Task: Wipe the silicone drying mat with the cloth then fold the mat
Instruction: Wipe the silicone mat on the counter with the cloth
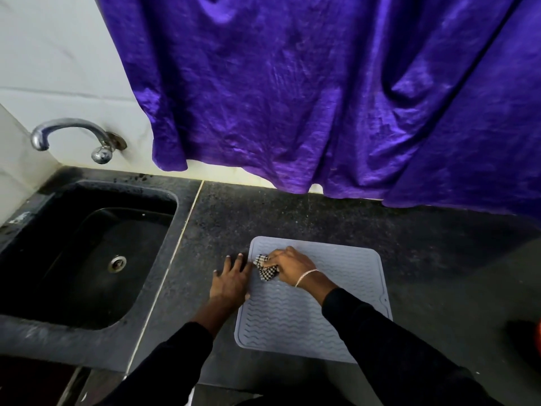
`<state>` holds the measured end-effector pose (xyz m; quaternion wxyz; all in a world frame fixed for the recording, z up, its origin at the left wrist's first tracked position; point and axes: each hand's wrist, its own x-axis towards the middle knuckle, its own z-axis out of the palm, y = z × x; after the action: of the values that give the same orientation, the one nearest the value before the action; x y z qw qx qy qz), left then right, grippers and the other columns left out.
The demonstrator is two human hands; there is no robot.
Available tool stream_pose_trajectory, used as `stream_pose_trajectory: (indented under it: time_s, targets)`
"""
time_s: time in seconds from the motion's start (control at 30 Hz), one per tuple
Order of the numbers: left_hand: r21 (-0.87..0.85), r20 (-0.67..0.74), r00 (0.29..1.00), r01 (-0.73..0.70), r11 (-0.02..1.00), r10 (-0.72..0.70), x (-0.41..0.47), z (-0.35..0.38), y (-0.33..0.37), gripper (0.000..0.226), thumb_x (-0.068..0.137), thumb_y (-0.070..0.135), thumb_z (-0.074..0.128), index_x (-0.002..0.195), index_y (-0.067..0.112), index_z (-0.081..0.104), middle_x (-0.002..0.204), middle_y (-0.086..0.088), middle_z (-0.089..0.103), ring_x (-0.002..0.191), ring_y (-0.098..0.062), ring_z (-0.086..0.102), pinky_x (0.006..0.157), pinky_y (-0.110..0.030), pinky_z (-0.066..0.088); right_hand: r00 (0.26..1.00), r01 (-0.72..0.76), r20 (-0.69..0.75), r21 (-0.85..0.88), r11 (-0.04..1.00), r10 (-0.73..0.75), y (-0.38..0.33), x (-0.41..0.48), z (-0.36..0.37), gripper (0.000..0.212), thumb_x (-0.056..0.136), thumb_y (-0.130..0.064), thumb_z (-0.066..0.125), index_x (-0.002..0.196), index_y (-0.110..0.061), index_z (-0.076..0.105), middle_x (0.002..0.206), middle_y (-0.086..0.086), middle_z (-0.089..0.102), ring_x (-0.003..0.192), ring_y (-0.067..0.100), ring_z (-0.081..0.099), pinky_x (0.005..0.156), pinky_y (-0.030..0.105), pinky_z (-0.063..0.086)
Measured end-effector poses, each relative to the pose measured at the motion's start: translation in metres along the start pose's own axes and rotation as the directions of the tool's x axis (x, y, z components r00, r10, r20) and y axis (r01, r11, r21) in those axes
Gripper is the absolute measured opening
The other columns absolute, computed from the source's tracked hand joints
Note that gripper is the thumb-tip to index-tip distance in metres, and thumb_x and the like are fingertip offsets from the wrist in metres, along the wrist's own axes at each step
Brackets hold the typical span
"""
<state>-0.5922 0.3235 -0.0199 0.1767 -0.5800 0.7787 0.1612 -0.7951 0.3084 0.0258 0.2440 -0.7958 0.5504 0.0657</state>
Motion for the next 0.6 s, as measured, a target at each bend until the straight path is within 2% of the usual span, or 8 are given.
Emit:
stream_pose_trajectory:
  time_s: [0.17, 0.27, 0.33, 0.43, 0.6]
  targets:
    - [-0.031, -0.034, 0.999, 0.033, 0.999, -0.034, -0.006, 0.003, 0.0, 0.093, 0.089, 0.039, 0.068, 0.161, 0.027, 0.01, 0.17, -0.001, -0.001, 0.156, -0.033, 0.0, 0.118, -0.062, 0.025, 0.999, -0.043, 0.009, -0.02, 0.999, 0.043, 0.031, -0.018, -0.005, 0.055, 0.086, -0.013, 0.058, 0.131, -0.045, 0.059, 0.145, -0.019, 0.051, 0.12, 0.022, 0.049, 0.102, 0.033, 0.046]
    - [-0.046, -0.048, 0.998, 0.044, 0.998, -0.046, -0.007, 0.005, 0.0, 0.094, 0.089, 0.041, 0.068, 0.161, 0.024, 0.009, 0.17, -0.002, 0.0, 0.156, -0.033, 0.0, 0.119, -0.062, 0.023, 0.999, -0.041, -0.002, -0.063, 0.997, 0.041, 0.028, -0.013, -0.015, 0.049, 0.086, -0.018, 0.062, 0.129, -0.041, 0.062, 0.142, -0.019, 0.053, 0.123, 0.021, 0.05, 0.107, 0.031, 0.042]
    - [-0.051, -0.048, 0.997, 0.05, 0.997, -0.053, -0.008, 0.005, -0.001, 0.094, 0.09, 0.042, 0.067, 0.161, 0.023, 0.009, 0.169, -0.003, 0.0, 0.156, -0.033, 0.0, 0.12, -0.061, 0.023, 0.999, -0.037, -0.029, -0.043, 0.998, 0.036, 0.018, -0.005, -0.02, 0.048, 0.086, -0.017, 0.061, 0.129, -0.038, 0.062, 0.142, -0.016, 0.054, 0.124, 0.022, 0.051, 0.109, 0.034, 0.042]
    - [-0.046, -0.069, 0.995, 0.071, 0.996, -0.074, -0.009, 0.006, -0.001, 0.093, 0.09, 0.044, 0.066, 0.161, 0.024, 0.009, 0.169, -0.004, 0.002, 0.156, -0.033, 0.0, 0.119, -0.061, 0.023, 1.0, -0.002, -0.015, -0.024, 1.0, 0.002, -0.004, 0.008, -0.022, 0.05, 0.088, -0.016, 0.063, 0.132, -0.039, 0.059, 0.142, -0.013, 0.054, 0.124, 0.024, 0.05, 0.103, 0.041, 0.048]
    - [-0.068, -0.048, 0.991, 0.12, 0.99, -0.124, -0.01, 0.006, 0.001, 0.095, 0.089, 0.045, 0.066, 0.161, 0.025, 0.007, 0.169, -0.003, 0.0, 0.156, -0.036, -0.005, 0.118, -0.065, 0.021, 1.0, 0.022, 0.02, -0.038, 0.999, -0.022, -0.019, 0.013, -0.003, 0.052, 0.09, -0.013, 0.06, 0.134, -0.041, 0.057, 0.143, -0.01, 0.054, 0.124, 0.026, 0.048, 0.102, 0.041, 0.048]
